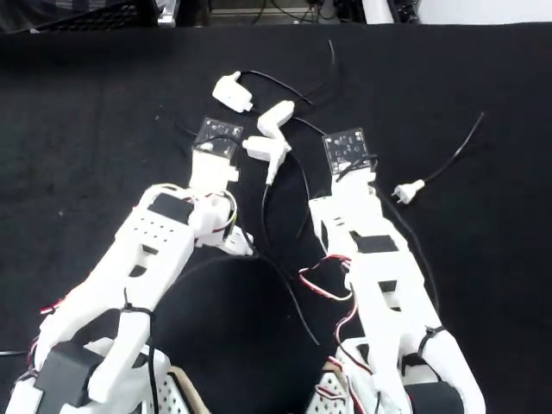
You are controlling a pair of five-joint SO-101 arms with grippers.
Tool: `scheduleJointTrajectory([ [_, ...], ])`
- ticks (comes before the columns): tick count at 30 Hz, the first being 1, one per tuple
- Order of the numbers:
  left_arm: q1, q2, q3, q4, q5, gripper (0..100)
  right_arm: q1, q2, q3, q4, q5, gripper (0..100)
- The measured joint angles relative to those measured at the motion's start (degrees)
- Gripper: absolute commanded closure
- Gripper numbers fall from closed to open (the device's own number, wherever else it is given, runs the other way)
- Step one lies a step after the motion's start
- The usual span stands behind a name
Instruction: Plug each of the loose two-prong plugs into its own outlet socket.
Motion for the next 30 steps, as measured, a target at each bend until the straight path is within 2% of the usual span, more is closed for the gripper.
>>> scheduleJointTrajectory([
  [21,1.85,4.22,1.32,-4.31,2.29,97,0.00,0.00,0.00,0.00,0.00,81.1],
  [30,2.02,4.40,1.32,-4.66,-1.85,97,0.00,0.00,0.00,0.00,0.00,81.1],
])
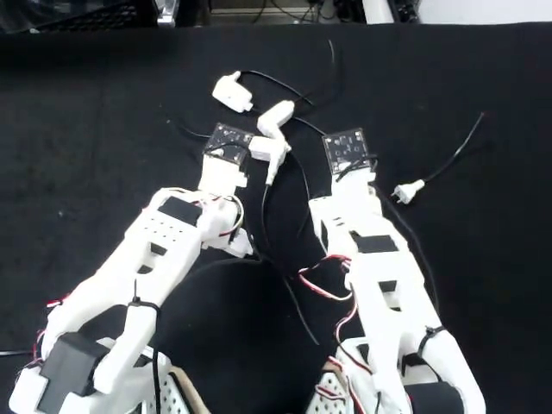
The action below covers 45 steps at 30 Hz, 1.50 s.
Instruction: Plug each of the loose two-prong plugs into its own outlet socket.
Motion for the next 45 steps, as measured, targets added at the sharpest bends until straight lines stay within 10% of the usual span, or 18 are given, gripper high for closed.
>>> scheduleJointTrajectory([
  [25,7.03,0.70,-1.23,10.02,0.18,97,0.70,0.00,0.00,0.00,0.00,81.2],
  [45,8.70,-0.18,7.03,9.93,15.47,97,6.68,0.00,0.00,-2.29,-4.57,81.2],
])
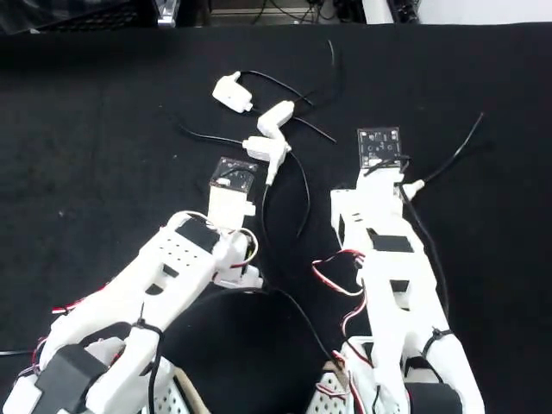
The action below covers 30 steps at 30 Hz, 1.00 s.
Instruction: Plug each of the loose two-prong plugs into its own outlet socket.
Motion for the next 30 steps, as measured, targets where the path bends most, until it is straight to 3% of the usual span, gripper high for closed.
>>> scheduleJointTrajectory([
  [3,0.79,0.00,0.00,0.44,0.00,96,0.00,0.00,0.00,0.00,0.00,81.2],
  [9,1.41,0.09,-2.37,3.96,0.09,82,0.00,0.00,0.00,0.00,0.00,81.2],
  [15,1.41,0.44,-4.66,10.37,-3.52,81,0.00,0.00,0.00,-0.09,0.00,81.2],
  [23,1.41,0.26,-5.63,11.16,-4.22,81,0.00,0.00,0.00,-0.18,0.00,81.2],
  [30,1.32,-5.19,-7.91,19.87,-4.22,81,0.00,0.00,0.00,-0.18,0.00,81.2],
])
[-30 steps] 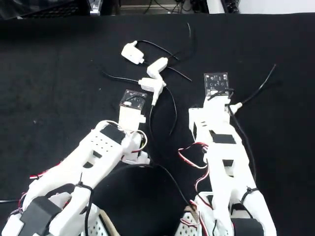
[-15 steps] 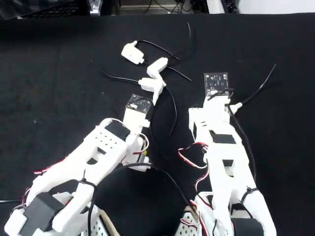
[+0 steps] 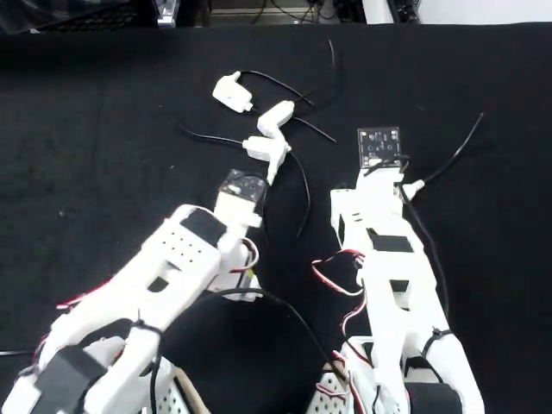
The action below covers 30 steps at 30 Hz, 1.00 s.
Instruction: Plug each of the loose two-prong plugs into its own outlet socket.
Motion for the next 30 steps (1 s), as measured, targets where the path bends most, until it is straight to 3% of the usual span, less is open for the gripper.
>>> scheduleJointTrajectory([
  [5,-3.16,-2.99,-0.09,0.44,0.00,81,0.00,0.00,0.00,0.00,0.00,81.2],
  [17,-3.25,-3.34,1.05,-4.22,-6.15,82,0.00,0.00,0.00,0.00,0.00,81.2],
  [22,-2.81,-3.52,1.05,-4.40,-6.33,97,0.00,0.00,0.00,0.00,0.00,81.2],
  [30,1.32,-3.52,1.05,-4.48,-6.33,97,0.00,0.00,0.00,0.00,0.00,81.2],
])
